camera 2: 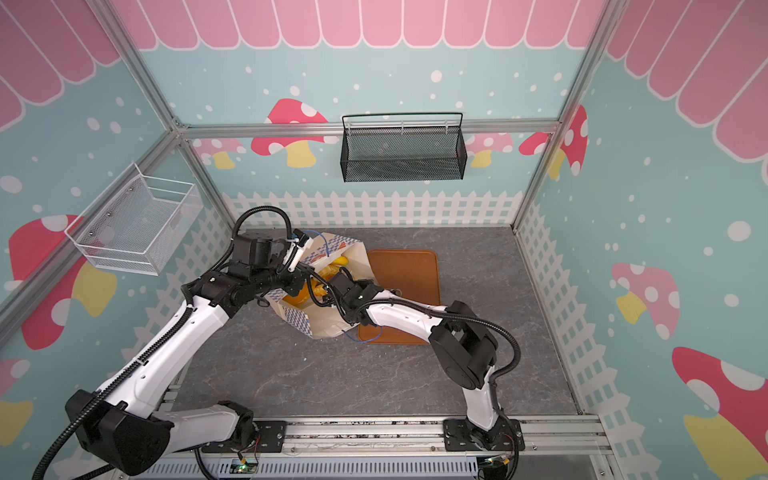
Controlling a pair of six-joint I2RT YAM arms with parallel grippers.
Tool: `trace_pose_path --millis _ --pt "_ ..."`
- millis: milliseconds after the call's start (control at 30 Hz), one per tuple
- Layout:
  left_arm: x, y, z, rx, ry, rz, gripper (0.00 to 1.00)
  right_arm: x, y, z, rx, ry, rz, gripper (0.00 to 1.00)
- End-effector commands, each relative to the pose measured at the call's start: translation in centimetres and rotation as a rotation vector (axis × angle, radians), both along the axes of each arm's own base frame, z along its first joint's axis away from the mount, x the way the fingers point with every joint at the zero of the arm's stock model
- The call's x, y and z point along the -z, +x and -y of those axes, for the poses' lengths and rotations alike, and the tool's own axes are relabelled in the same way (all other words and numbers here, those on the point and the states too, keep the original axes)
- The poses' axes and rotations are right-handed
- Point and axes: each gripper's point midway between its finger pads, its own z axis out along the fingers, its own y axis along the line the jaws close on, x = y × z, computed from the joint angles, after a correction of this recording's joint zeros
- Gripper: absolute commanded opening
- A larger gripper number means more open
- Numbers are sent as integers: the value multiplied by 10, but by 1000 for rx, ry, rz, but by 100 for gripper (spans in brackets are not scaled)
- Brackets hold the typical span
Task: Take the fake bread out of the paper bag
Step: 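Insert the tongs into the bag toward the breads while the left gripper holds the bag, then close the tongs on a yellow twisted bread and pull it out of the bag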
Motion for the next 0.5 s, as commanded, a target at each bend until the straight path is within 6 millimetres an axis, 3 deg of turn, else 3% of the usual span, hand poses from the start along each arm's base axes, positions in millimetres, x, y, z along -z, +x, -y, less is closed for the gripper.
trace_pose_path --millis 0,467 --pt "-6 3 -1 -14 -19 19 0 -31 -6 -1 -15 47 51 16" --pt "-1 10 -10 -58 -2 17 0 -54 -21 17 10 80 60 11"
